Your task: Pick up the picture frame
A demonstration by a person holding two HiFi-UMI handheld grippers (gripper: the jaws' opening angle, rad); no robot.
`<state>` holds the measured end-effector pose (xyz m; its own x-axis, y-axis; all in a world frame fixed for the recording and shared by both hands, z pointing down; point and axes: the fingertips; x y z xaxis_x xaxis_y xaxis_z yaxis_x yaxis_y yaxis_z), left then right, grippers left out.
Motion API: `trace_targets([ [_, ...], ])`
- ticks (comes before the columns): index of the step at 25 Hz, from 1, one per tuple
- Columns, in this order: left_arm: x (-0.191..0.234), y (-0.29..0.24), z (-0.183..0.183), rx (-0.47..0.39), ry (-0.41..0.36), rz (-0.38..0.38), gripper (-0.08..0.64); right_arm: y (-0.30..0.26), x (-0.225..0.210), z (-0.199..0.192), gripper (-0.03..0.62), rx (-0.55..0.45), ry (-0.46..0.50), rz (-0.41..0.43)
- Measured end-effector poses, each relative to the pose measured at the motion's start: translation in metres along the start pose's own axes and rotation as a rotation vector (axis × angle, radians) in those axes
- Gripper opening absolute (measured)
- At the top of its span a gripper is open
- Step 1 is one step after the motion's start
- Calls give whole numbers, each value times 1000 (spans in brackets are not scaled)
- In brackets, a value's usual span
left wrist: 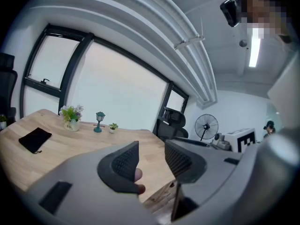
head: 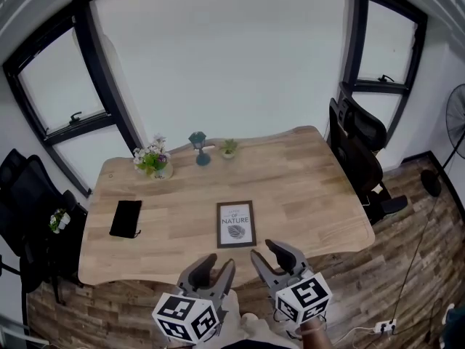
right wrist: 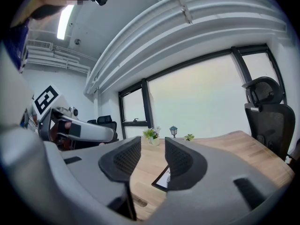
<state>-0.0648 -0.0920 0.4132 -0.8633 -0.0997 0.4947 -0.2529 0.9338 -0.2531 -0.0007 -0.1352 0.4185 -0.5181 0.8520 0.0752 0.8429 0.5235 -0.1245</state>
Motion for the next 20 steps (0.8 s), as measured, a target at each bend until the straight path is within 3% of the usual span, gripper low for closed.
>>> trace_targets([
  [20, 54, -55, 34, 35, 23, -34, 181, -69, -34, -14, 135, 88, 13, -20],
])
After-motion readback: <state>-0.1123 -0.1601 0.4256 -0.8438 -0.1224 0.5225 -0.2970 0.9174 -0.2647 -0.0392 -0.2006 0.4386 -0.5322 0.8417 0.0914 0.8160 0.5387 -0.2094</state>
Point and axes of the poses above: the fingertips, and each gripper's own axes: y backward along the fingers, x to its left, z out of its top, and after that the axes turned 12 degrees about y, right-handed
